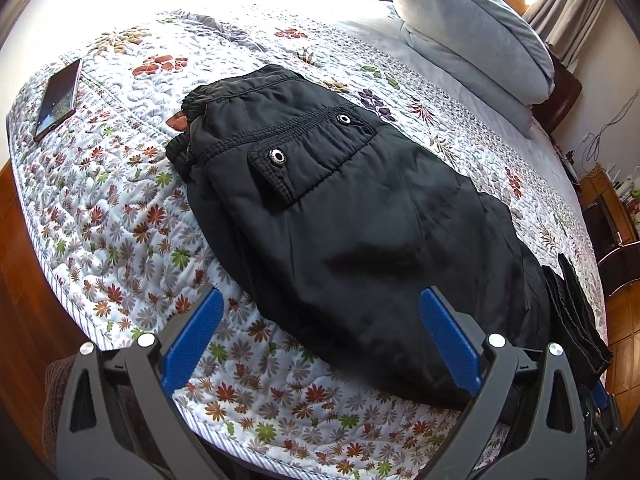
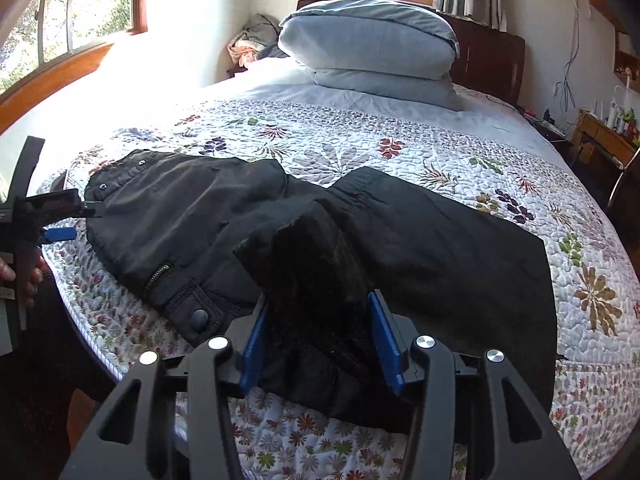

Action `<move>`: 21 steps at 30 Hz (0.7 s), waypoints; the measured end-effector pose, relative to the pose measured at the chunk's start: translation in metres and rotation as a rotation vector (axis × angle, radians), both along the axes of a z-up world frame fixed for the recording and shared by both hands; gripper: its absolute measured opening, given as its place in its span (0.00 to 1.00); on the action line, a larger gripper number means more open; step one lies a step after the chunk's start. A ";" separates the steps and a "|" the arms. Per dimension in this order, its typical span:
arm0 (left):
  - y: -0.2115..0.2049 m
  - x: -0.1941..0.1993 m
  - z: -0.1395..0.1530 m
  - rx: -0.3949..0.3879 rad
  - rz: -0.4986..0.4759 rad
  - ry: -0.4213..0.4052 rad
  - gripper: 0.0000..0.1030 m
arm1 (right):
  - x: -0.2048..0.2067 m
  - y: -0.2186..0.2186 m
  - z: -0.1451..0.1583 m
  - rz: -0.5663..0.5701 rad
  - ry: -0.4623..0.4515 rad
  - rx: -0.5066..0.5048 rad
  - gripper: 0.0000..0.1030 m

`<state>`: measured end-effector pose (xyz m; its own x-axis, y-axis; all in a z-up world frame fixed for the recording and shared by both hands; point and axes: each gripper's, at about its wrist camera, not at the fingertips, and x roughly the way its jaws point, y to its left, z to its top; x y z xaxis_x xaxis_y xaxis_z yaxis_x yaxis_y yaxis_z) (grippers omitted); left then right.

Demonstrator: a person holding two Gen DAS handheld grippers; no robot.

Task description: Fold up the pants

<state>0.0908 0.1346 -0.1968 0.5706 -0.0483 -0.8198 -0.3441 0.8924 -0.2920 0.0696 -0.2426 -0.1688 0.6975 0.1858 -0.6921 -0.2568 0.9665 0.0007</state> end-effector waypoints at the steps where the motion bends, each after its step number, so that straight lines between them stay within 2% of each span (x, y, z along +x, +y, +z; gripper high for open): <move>1: 0.000 0.000 0.000 0.001 -0.002 0.000 0.96 | -0.001 0.002 0.001 0.009 -0.004 -0.013 0.49; 2: 0.000 -0.001 0.000 0.003 -0.003 -0.001 0.96 | -0.003 0.005 0.003 0.023 -0.013 -0.023 0.53; 4: 0.000 -0.002 0.001 0.007 0.000 -0.006 0.96 | -0.009 0.012 0.006 0.035 -0.056 -0.067 0.68; 7: 0.001 -0.002 0.000 0.002 0.002 -0.005 0.96 | -0.010 0.023 0.003 0.068 -0.076 -0.140 0.68; 11: 0.001 -0.003 -0.001 -0.001 0.001 -0.002 0.96 | -0.001 0.027 -0.004 0.090 -0.034 -0.091 0.68; 14: 0.002 -0.004 -0.001 -0.003 0.004 0.000 0.96 | 0.005 0.031 -0.009 0.095 -0.012 -0.102 0.65; 16: 0.003 -0.004 -0.001 -0.004 0.008 0.000 0.96 | 0.009 0.032 -0.012 0.093 0.008 -0.115 0.48; 17: 0.003 -0.004 -0.001 -0.004 0.010 0.000 0.96 | 0.011 0.033 -0.014 0.087 0.021 -0.120 0.45; 21: 0.002 -0.004 -0.002 -0.005 0.008 0.007 0.96 | 0.016 0.030 -0.013 0.081 0.029 -0.120 0.39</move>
<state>0.0871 0.1363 -0.1987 0.5654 -0.0473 -0.8235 -0.3535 0.8881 -0.2938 0.0855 -0.2123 -0.1815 0.6626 0.1558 -0.7326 -0.3359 0.9361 -0.1046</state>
